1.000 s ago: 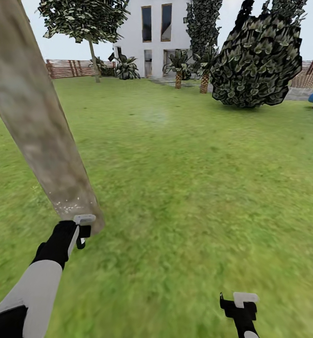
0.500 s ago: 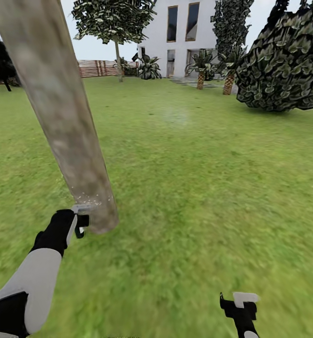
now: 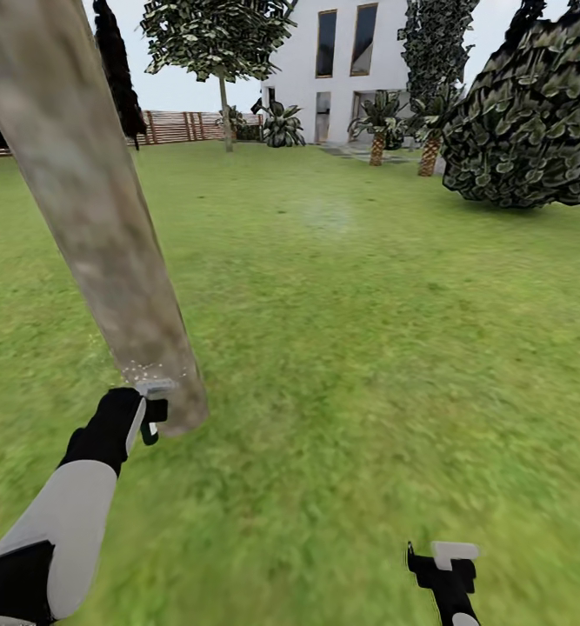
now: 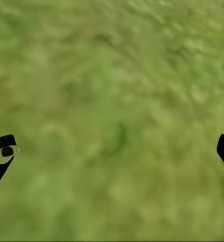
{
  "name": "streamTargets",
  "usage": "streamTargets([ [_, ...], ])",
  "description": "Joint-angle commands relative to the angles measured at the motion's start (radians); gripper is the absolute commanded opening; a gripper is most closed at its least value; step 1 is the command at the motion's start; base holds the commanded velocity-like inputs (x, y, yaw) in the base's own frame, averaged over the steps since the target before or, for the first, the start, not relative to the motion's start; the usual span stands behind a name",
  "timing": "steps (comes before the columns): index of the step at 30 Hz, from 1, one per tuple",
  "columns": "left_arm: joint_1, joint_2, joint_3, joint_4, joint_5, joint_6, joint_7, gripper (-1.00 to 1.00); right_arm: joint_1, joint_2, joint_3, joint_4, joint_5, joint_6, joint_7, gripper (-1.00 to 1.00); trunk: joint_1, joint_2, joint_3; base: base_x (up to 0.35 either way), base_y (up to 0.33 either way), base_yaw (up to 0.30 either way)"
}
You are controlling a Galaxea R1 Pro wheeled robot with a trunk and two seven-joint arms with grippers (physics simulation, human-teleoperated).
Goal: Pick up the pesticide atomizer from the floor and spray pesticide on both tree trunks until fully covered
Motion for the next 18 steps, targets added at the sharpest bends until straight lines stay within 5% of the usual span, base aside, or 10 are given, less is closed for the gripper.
streamTargets([
  [1,-0.001,-0.001,0.002,-0.001,-0.005,0.004,-0.003,-1.0,-0.001,0.0,-0.007,0.001,0.01,-0.002,-0.002,1.0,0.0,0.0,-0.001,0.0,-0.274,0.0],
  [9,-0.006,0.004,0.007,-0.006,-0.005,0.005,-0.003,-1.0,-0.001,0.0,-0.007,0.001,0.01,-0.002,-0.002,1.0,0.0,0.0,-0.001,0.015,-0.272,0.0],
  [18,0.006,-0.005,0.01,-0.043,-0.005,0.023,-0.004,-1.0,-0.001,0.0,-0.007,0.001,0.01,-0.002,-0.002,1.0,0.0,0.0,-0.001,0.227,-0.19,0.103],
])
